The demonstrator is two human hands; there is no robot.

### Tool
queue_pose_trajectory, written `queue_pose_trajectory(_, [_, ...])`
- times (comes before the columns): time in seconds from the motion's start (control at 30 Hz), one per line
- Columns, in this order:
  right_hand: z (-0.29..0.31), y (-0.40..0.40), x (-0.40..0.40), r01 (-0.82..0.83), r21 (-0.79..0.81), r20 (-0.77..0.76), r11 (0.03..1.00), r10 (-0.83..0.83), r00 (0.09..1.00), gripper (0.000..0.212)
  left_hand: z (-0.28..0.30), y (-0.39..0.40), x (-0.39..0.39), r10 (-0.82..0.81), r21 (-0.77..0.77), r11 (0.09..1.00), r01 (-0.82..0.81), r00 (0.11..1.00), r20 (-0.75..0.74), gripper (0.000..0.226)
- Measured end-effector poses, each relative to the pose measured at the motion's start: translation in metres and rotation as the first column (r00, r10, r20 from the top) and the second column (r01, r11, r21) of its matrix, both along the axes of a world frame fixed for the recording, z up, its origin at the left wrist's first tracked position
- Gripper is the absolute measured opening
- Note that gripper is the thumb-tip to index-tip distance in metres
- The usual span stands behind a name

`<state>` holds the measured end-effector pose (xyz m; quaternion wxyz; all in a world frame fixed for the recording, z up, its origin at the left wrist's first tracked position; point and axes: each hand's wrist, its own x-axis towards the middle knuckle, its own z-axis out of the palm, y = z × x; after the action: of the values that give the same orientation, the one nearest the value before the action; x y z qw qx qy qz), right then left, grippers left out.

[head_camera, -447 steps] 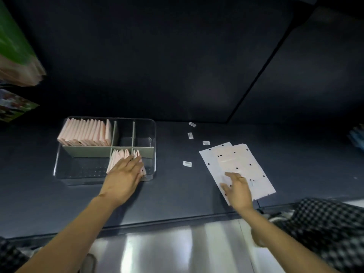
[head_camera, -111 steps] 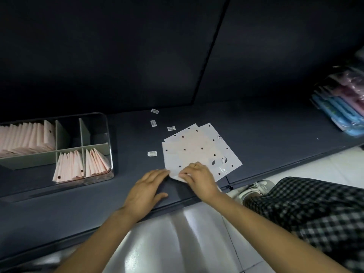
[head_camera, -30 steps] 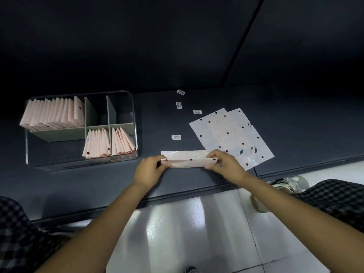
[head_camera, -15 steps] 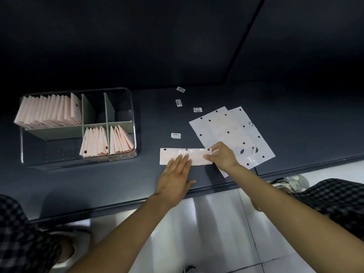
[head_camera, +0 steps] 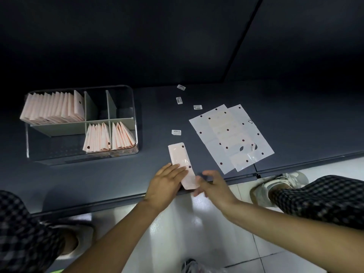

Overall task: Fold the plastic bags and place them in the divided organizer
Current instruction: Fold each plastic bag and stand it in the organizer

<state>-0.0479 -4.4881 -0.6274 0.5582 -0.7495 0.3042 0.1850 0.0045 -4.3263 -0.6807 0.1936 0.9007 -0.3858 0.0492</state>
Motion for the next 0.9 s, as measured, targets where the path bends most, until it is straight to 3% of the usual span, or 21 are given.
queue_pose_trajectory(0.03, [0.001, -0.006, -0.001, -0.099, -0.160, 0.085, 0.982, 0.113, 0.990, 0.029, 0.001, 0.002, -0.001, 0.012, -0.014, 1.000, -0.012, 1.000, -0.023, 0.049])
queue_pose_trajectory(0.1, [0.002, -0.024, 0.002, -0.281, -0.431, 0.197, 0.858, 0.393, 0.898, 0.036, 0.003, 0.003, -0.004, 0.038, -0.048, 0.998, -0.041, 0.997, -0.067, 0.050])
queue_pose_trajectory(0.2, [-0.004, -0.046, 0.017, -0.618, -0.563, 0.086, 0.549, 0.783, 0.617, 0.077, 0.005, 0.003, -0.006, 0.074, -0.096, 0.992, -0.087, 0.987, -0.140, 0.050])
queue_pose_trajectory(0.23, [-0.008, -0.046, 0.022, -0.675, -0.579, 0.041, 0.457, 0.843, 0.536, 0.084, 0.005, 0.003, -0.007, 0.082, -0.111, 0.989, -0.101, 0.983, -0.167, 0.050])
queue_pose_trajectory(0.27, [-0.014, -0.044, 0.027, -0.688, -0.586, 0.044, 0.428, 0.865, 0.500, 0.083, 0.005, 0.003, -0.007, 0.084, -0.127, 0.986, -0.110, 0.977, -0.198, 0.050])
queue_pose_trajectory(0.33, [-0.025, -0.033, 0.034, -0.635, -0.565, 0.148, 0.527, 0.822, 0.550, 0.062, 0.003, 0.004, -0.008, 0.089, -0.146, 0.980, -0.132, 0.959, -0.267, 0.050])
queue_pose_trajectory(0.4, [-0.033, -0.024, 0.038, -0.514, -0.507, 0.246, 0.691, 0.688, 0.682, 0.040, -0.001, 0.006, -0.008, 0.104, -0.146, 0.976, -0.163, 0.933, -0.346, 0.049])
queue_pose_trajectory(0.5, [-0.035, -0.019, 0.047, -0.391, -0.407, 0.236, 0.826, 0.508, 0.828, 0.017, -0.003, 0.005, -0.003, 0.200, -0.158, 0.941, -0.298, 0.870, -0.450, 0.029])
queue_pose_trajectory(0.57, [-0.033, -0.016, 0.054, -0.348, -0.304, 0.208, 0.887, 0.418, 0.884, 0.002, -0.002, 0.003, 0.002, 0.297, -0.164, 0.883, -0.439, 0.795, -0.528, 0.028])
queue_pose_trajectory(0.7, [-0.033, -0.008, 0.066, -0.320, -0.352, 0.119, 0.880, 0.381, 0.917, 0.017, 0.003, -0.002, 0.006, 0.375, -0.222, 0.741, -0.634, 0.665, -0.646, 0.027])
queue_pose_trajectory(0.8, [-0.033, -0.004, 0.075, -0.334, -0.403, 0.027, 0.852, 0.376, 0.926, 0.020, 0.005, -0.009, 0.007, 0.395, -0.196, 0.696, -0.690, 0.597, -0.698, 0.030])
queue_pose_trajectory(0.83, [-0.032, -0.004, 0.078, -0.343, -0.408, -0.003, 0.846, 0.375, 0.927, 0.021, 0.005, -0.010, 0.006, 0.422, -0.184, 0.699, -0.691, 0.606, -0.674, 0.032])
queue_pose_trajectory(0.9, [-0.031, -0.003, 0.083, -0.362, -0.397, -0.053, 0.843, 0.373, 0.926, 0.022, 0.006, -0.008, 0.003, 0.469, -0.187, 0.767, -0.614, 0.735, -0.489, 0.035])
